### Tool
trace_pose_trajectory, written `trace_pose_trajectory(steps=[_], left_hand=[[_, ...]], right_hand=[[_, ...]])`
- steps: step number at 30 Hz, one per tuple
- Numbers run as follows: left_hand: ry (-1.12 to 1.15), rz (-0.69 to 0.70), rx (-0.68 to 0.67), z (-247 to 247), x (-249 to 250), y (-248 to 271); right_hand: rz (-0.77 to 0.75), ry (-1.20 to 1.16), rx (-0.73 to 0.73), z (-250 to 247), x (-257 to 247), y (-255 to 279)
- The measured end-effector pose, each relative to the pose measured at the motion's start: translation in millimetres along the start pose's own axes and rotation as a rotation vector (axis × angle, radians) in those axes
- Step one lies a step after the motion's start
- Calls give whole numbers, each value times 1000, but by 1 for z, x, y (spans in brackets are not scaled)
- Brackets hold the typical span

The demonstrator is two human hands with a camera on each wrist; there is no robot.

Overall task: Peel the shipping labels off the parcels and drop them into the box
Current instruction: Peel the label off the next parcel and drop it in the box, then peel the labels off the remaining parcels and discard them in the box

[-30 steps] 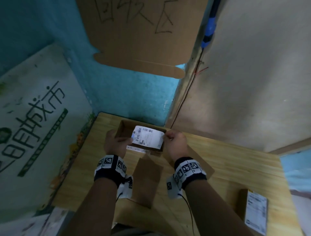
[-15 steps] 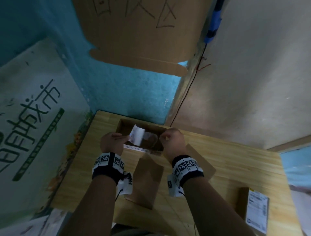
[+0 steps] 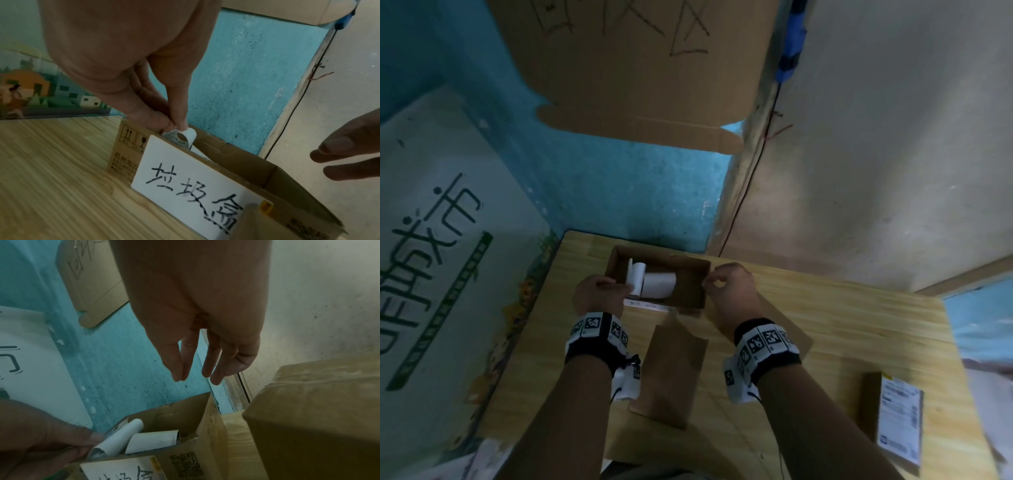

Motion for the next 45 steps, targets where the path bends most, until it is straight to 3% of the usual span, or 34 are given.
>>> trace_pose_trajectory(steps=[8,11,15,20,25,31,38,45], left_hand=[[76,110,33,5,16,7],[132,156,-25,23,41,19],[110,247,-79,52,74,44],[100,284,-200,96,80,78],[-36,399,-193,126,91,129],[-37,433,-252,162,91,179],[114,508,-324,188,110,229],[158,542,-382,193,102,250]], right_hand=[[73,-32,48,-20,32,1],[107,-52,53,-31,44,4],[147,-92,71,-50,58,13],[211,-157,149,-87,92,33],[264,-155,179,-119,131,55],[339,-116,182,-141,186,91],[518,89,130,-153,247,129],[725,122,139,-165,300,157]])
Point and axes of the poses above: each hand's wrist, its own y-axis away from the middle knuckle, its own z-axis out of the palm, x = y × z, the point moved 9 cm from there along -y, towards the middle knuckle, and after that the axes turned 3 degrees about x, right-handed, at the moved point
